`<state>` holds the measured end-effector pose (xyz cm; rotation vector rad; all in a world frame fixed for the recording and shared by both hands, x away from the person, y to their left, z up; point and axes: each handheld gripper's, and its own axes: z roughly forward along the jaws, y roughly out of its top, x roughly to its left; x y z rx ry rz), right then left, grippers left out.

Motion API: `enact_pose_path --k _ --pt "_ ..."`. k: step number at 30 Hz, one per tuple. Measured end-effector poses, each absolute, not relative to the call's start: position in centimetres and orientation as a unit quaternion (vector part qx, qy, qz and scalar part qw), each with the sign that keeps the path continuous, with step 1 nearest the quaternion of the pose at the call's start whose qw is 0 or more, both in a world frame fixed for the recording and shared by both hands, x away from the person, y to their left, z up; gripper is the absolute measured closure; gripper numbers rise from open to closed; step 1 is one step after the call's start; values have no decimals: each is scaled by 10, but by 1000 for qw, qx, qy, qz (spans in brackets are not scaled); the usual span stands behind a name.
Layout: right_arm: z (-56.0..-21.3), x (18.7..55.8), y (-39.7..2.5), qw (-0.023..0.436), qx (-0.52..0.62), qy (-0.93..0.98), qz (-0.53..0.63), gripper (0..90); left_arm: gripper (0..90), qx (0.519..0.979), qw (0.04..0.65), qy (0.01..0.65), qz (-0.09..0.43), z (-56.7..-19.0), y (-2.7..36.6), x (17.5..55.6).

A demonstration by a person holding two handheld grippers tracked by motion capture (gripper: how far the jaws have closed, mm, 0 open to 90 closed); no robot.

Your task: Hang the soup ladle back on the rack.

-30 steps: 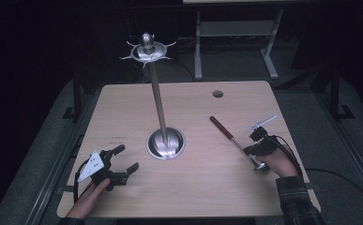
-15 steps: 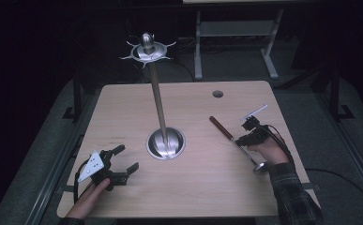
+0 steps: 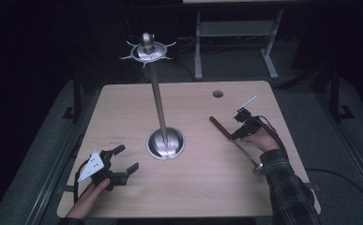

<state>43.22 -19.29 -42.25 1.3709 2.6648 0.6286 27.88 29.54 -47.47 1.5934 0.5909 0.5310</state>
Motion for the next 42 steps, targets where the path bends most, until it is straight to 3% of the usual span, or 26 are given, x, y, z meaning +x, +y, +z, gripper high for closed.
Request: enact_pose_path --k 17,42 --pt "-439 455 -175 28 443 880 171 671 97 696 629 257 231 -475 295 279" --pt "-440 452 -173 32 452 874 174 735 97 697 629 256 231 -475 295 279"
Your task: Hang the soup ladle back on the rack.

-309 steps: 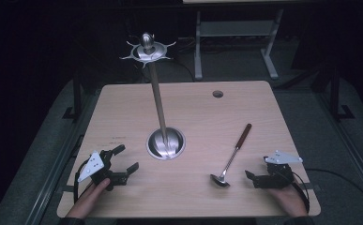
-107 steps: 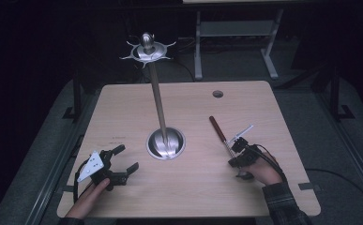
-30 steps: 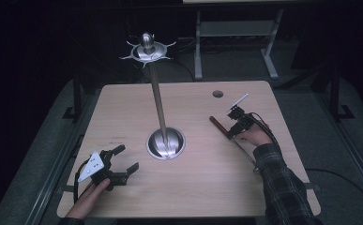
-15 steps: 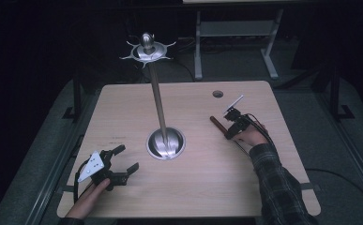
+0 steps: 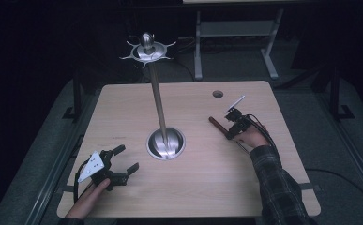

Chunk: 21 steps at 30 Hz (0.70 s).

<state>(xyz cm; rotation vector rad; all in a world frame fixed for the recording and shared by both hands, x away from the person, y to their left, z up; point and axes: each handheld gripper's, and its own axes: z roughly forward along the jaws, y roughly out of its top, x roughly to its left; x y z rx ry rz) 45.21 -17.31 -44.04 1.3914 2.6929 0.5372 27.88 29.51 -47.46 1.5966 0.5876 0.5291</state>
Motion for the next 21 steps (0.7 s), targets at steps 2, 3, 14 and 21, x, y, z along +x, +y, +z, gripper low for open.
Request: enact_pose_path --k 2,3,14,21 --pt "-438 450 -175 36 454 872 181 735 97 697 629 256 231 -475 295 279" --pt "-436 449 -176 37 452 872 186 735 97 697 629 256 232 -475 295 279" --pt "-416 429 -194 60 459 847 262 735 97 697 628 257 232 -475 295 279" --pt "-403 410 -203 84 455 834 301 736 97 696 628 259 232 -475 295 279"
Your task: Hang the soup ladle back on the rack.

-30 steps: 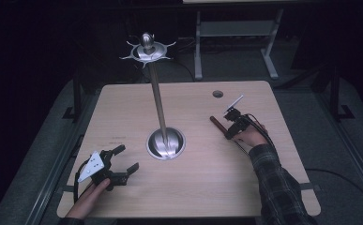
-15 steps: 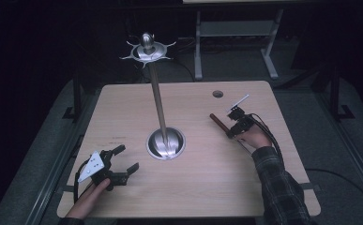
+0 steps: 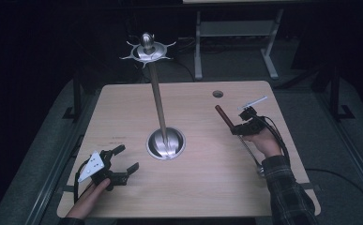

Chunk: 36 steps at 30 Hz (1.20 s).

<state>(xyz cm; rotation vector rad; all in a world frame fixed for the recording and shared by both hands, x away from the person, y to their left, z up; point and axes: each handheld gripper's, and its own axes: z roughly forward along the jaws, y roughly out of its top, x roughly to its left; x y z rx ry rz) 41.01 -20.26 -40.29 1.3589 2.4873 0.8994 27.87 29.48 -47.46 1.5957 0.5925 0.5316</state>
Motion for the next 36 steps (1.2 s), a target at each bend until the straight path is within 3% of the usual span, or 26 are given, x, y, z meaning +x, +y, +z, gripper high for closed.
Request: enact_pose_path --k 12,36 --pt "-369 378 -207 118 434 807 382 736 97 697 628 258 234 -475 295 279" --pt "-345 338 -205 154 373 765 502 738 97 696 628 260 232 -475 294 278"
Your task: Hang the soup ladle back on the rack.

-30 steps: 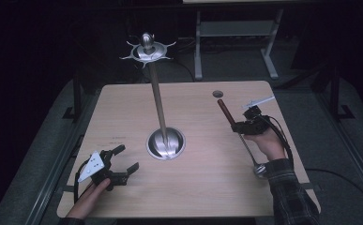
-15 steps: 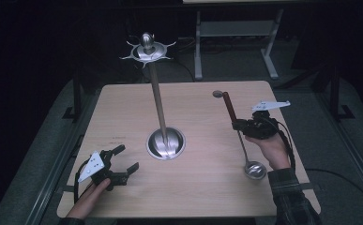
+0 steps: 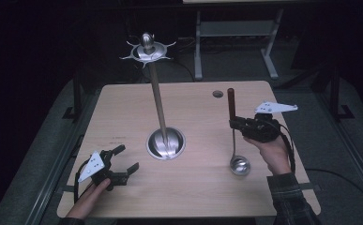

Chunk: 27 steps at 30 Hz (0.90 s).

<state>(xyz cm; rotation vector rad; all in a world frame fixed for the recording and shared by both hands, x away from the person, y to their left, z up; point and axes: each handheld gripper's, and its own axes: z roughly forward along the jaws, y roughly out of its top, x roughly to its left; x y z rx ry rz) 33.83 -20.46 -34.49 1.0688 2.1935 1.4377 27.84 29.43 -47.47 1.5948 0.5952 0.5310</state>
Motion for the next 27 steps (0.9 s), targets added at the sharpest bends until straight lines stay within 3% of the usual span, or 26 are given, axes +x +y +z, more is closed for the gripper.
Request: enact_pose_path --k 27 --pt "-280 336 -149 141 281 771 554 737 97 697 628 256 235 -475 294 279"
